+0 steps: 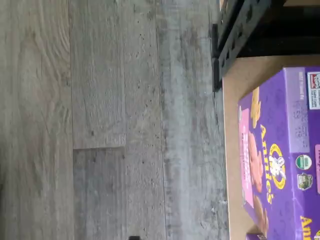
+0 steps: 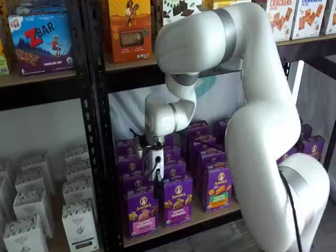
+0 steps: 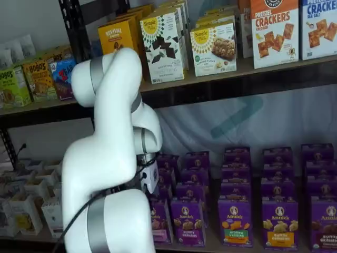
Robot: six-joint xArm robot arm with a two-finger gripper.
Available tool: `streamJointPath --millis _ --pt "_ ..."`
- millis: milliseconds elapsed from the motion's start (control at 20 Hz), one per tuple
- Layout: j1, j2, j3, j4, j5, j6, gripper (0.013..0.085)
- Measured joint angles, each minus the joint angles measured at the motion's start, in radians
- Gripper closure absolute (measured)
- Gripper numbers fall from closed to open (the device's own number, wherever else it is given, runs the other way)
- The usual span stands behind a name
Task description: Pick up the purple box with a pink patch in the middle, on the bottom shelf, the first box from the left
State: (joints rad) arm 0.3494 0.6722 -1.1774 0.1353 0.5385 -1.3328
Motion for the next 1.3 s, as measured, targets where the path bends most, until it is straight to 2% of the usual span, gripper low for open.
streamJointPath --millis 150,450,600,1050,1300 --pt "-0.018 0.034 -0.058 -0.034 0.078 0.016 0.0130" --pt "-0.041 0.088 -0.118 -0.045 0.085 0.002 0.0130" --pt "-0.045 0.113 -0.144 -0.036 0.072 -0.011 0.0130" --pt "-0.039 0.180 -0.209 0.040 0.018 -0.072 0.0130" --pt "-0.031 0.211 -0.237 0.024 0.005 -0.051 0.0130"
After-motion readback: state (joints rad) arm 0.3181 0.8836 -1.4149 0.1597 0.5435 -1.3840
